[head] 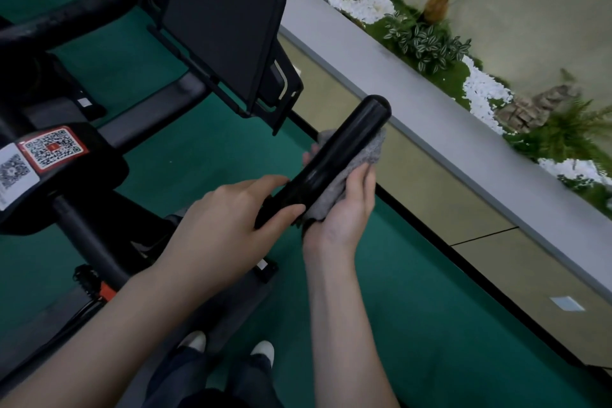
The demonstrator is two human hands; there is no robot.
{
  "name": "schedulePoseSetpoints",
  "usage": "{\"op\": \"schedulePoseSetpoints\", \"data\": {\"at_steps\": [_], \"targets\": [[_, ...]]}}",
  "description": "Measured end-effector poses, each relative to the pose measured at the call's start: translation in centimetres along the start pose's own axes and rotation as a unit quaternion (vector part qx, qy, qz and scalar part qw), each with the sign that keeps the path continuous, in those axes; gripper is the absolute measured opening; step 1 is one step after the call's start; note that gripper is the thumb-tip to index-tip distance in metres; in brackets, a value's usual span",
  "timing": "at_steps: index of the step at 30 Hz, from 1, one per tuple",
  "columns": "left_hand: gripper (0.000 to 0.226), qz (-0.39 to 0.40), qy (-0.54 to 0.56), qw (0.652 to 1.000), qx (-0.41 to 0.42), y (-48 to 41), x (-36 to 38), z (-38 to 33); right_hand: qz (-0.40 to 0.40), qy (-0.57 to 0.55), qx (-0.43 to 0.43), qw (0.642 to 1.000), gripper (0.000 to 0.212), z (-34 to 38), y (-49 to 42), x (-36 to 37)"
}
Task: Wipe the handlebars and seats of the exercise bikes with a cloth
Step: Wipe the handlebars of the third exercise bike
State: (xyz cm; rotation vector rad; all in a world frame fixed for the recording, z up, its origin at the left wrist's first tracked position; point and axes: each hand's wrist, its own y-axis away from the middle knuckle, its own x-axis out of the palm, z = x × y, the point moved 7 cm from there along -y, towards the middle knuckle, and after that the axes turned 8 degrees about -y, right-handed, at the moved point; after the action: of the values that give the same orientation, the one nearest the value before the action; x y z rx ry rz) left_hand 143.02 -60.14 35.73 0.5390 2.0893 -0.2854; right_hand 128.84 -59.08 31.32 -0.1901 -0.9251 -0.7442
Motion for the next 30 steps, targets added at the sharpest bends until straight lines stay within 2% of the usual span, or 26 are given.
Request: {"op": "schedulePoseSetpoints", "data": {"at_steps": [6, 11, 13, 16, 19, 21, 24, 26, 28, 30], "targets": [[0.053, -0.003, 0.018, 1.000, -0.005, 0.1, 0.5, 0.1, 0.029, 0.037, -0.052, 0.998, 0.039, 2.0, -2.0, 1.6], [0.054, -0.006, 0.013, 1.000, 0.001, 0.0, 0.5, 0.1, 0.059, 0.137, -0.131, 0.980, 0.022, 3.3, -2.3, 2.8], [0.055, -0.005, 0.010, 1.000, 0.005, 0.1, 0.4, 0.1, 0.076, 0.204, -0.170, 0.961, 0.023, 4.6, -3.0, 3.5], [0.053, -0.003, 0.011, 1.000, 0.006, 0.1, 0.5, 0.2, 0.114, 0.343, -0.202, 0.910, 0.038, 6.6, -4.4, 4.4], [0.052, -0.006, 0.006, 1.000, 0.010, 0.0, 0.5, 0.1, 0.240, 0.476, -0.178, 0.827, 0.032, 8.4, -5.7, 6.6], [0.051, -0.005, 0.002, 1.000, 0.011, 0.0, 0.5, 0.1, 0.327, 0.548, -0.112, 0.762, 0.023, 8.9, -6.4, 8.2], [0.053, 0.001, 0.000, 1.000, 0.008, 0.0, 0.6, 0.2, 0.397, 0.627, -0.026, 0.670, 0.017, 9.1, -6.8, 10.3], [0.055, 0.008, 0.004, 1.000, 0.007, 0.0, 0.6, 0.2, 0.425, 0.698, -0.026, 0.575, 0.018, 8.8, -6.6, 11.5], [0.057, 0.013, 0.008, 1.000, 0.008, 0.1, 0.6, 0.3, 0.457, 0.768, -0.048, 0.447, 0.018, 8.1, -6.1, 12.7], [0.056, 0.013, 0.012, 1.000, 0.011, -0.1, 0.6, 0.1, 0.487, 0.804, -0.052, 0.338, 0.019, 7.4, -5.4, 13.6]]}}
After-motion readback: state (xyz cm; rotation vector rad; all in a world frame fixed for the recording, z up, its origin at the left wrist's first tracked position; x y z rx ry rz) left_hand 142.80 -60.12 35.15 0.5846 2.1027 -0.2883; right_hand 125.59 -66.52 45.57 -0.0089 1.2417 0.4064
